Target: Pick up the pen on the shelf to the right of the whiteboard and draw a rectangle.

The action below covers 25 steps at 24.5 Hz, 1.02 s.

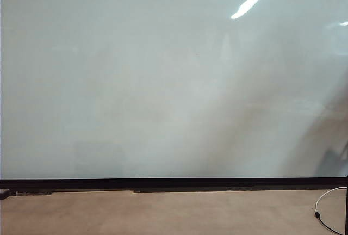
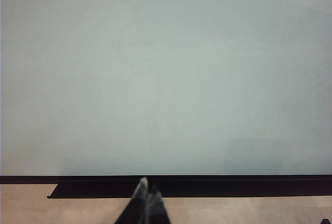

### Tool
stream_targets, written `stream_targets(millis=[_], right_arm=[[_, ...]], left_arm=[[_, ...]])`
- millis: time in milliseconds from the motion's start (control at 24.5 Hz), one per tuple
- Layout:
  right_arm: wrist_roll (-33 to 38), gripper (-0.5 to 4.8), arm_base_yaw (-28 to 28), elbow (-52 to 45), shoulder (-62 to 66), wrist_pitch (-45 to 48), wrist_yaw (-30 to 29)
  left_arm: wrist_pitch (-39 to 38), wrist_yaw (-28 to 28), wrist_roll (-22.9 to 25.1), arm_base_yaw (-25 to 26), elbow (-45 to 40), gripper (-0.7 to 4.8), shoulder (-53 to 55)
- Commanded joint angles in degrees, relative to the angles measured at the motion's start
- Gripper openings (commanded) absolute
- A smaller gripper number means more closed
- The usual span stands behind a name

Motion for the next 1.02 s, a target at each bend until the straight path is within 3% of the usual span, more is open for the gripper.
stream_targets(millis=[41,204,1018], right_arm=[[0.48,1.97,-0.09,0.13,-0.24,1.44,0.04],[0.68,1.45,-0.09,0.13,-0.24,1.46,0.04],[1.09,1.43,-0.04,0.13,-0.24,2.69,0.02]], left_arm=[[0.35,0.0,0.26,0.0,0.17,-0.04,0.04],[0.35,0.02,0.26,0.0,0.17,-0.04,0.04],[0.35,0.02,0.26,0.0,0.17,-0.04,0.04]])
